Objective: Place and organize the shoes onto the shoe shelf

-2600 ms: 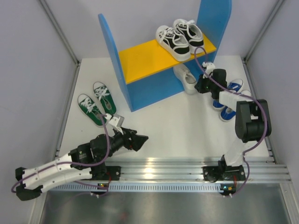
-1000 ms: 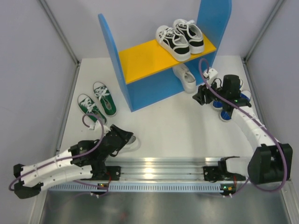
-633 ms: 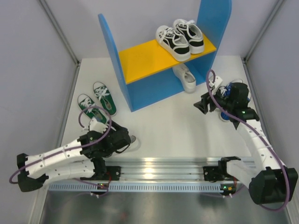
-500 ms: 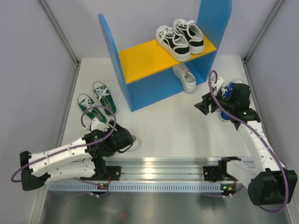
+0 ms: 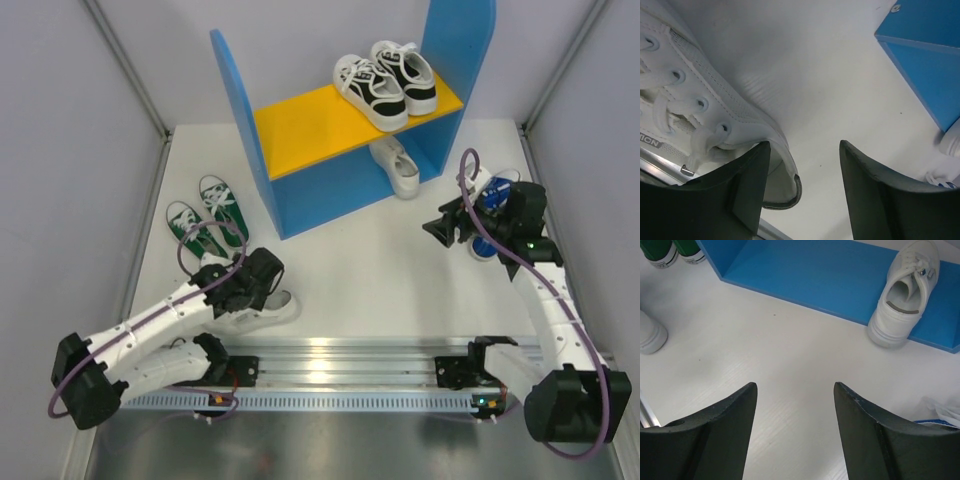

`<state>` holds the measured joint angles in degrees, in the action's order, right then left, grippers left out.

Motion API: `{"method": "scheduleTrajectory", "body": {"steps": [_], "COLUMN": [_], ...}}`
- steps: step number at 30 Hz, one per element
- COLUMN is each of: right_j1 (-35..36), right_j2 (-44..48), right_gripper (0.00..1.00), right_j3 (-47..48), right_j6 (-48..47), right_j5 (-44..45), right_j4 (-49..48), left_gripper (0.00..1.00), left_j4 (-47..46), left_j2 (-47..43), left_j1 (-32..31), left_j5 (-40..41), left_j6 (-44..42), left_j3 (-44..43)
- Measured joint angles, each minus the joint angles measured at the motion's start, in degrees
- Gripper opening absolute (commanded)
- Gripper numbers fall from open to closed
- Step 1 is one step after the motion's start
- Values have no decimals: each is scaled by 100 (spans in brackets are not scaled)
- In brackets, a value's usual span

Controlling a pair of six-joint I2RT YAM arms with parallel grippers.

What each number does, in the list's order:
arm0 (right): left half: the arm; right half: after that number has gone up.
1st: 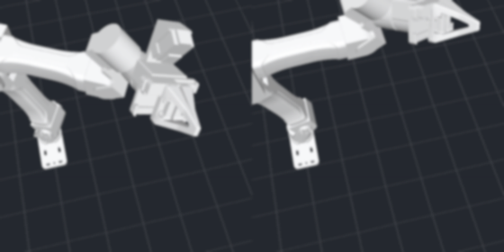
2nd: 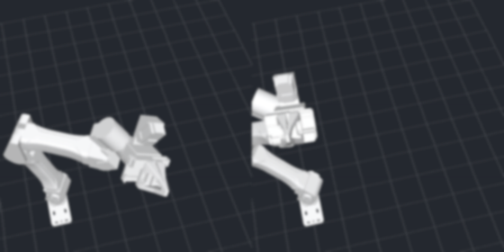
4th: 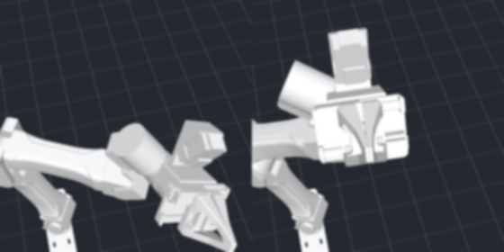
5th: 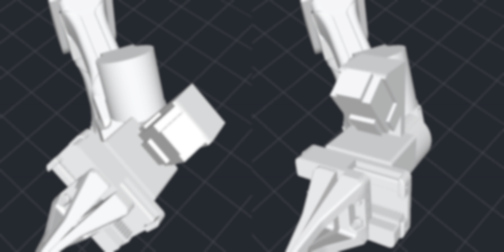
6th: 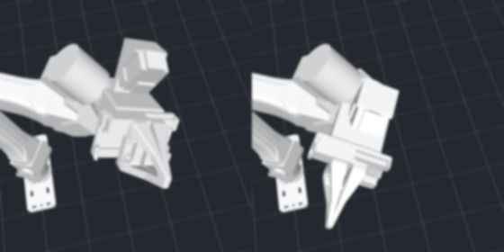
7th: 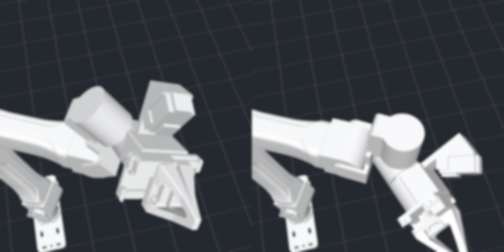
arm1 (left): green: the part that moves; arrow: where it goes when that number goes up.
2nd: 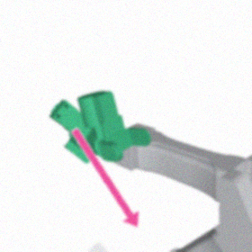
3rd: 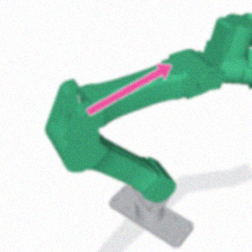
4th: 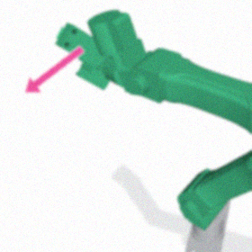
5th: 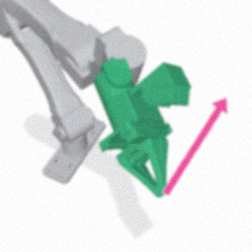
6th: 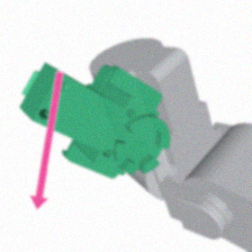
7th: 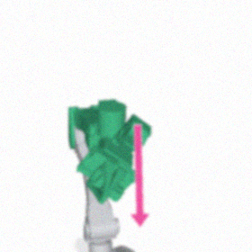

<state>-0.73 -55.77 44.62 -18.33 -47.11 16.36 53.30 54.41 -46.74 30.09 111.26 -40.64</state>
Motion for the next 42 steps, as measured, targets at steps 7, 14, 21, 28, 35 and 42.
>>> {"method": "scheduleTrajectory", "body": {"steps": [7, 14, 21, 28, 35, 42], "right_j1": [-109, -153, -205, -254, -284, -289], "right_j2": [2, 2, 7, 7, 7, 7], "right_gripper": [64, 64, 64, 64, 68, 70], "right_j3": [-4, -39, -39, -39, -39, -39], "right_j6": [9, 11, 11, 11, -2, -210], "right_j5": [-81, -168, -225, -232, -262, -570], "right_j4": [-2, 0, -2, -2, 2, 197], "left_gripper": [51, 9, 0, 0, 0, 0], "left_j4": [-448, -964, -1178, -1010, -911, -726], "left_j2": [120, 553, 669, -90, -1058, -50], "left_j1": [302, 986, 1158, 1174, 885, -734], "left_j5": [-579, -870, -955, -1228, -1764, -1547], "left_j6": [199, 57, -407, -1106, -1725, -1849], "left_j3": [516, 691, 680, 815, 861, 0]}}
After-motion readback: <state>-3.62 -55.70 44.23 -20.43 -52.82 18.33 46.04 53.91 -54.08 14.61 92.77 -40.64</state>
